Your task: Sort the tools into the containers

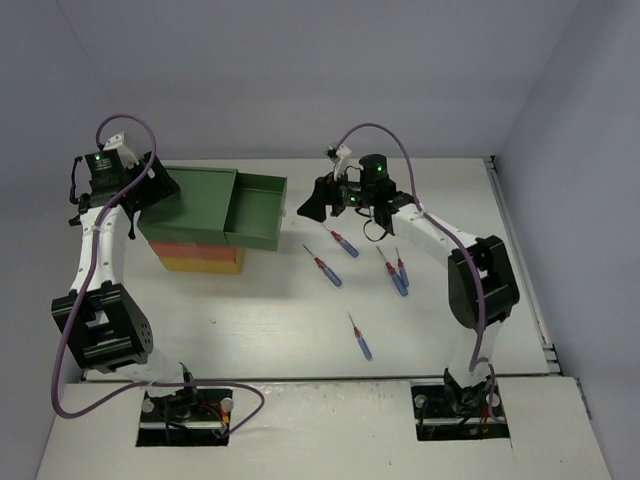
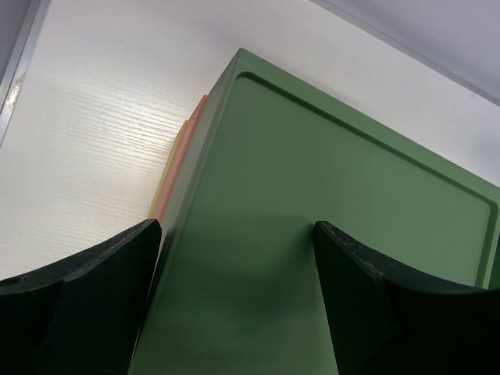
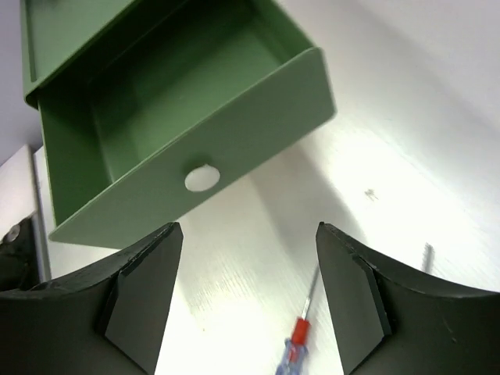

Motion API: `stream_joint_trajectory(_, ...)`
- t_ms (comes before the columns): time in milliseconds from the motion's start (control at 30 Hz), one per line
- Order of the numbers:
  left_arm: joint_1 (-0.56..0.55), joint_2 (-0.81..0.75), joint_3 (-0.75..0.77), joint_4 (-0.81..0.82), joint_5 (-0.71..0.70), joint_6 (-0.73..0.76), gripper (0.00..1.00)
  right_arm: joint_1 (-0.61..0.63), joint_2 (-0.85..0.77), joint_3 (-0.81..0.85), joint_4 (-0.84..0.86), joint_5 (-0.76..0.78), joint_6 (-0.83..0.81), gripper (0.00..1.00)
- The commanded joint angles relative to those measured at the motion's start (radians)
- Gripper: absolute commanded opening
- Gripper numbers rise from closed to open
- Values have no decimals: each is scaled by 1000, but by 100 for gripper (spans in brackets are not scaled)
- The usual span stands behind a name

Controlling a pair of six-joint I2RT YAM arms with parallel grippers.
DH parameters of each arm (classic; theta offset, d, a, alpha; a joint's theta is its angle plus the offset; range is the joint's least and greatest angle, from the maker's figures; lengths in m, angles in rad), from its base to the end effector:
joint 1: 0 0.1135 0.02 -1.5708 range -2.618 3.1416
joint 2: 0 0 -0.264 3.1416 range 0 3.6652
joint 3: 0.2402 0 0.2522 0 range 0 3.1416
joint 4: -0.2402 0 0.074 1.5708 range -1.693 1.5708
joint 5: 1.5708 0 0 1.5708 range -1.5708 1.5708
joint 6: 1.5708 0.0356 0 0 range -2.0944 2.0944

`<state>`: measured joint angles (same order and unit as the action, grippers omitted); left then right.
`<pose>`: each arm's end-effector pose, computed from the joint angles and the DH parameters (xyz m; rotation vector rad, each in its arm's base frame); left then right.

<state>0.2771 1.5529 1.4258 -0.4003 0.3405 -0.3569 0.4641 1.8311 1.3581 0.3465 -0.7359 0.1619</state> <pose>0.3484 0.0867 0.3518 -0.4531 2.0405 -0.4050 0.3764 0.2152 0.2978 -0.8220 1.5849 1.0786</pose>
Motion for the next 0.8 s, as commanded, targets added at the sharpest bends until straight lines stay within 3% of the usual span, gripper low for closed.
stream_joint_trajectory(0,23,-83,-5,24,13,-14,74,8,-231,-102,-108,319,-44,67)
stream_joint_trajectory(167,76,-152,-28,81,43,-60,74,117,-414,-288,-322,658,-2,67)
stream_joint_trajectory(300,86,-223,-40,95,15,-63,74,242,-507,-434,-405,789,110,67)
stream_joint_trajectory(500,-26,-360,-45,-5,-149,42,74,332,-664,-661,-446,844,323,65)
stream_joint_trajectory(767,-136,-670,-199,-137,-257,71,74,404,-638,-748,-445,870,398,59)
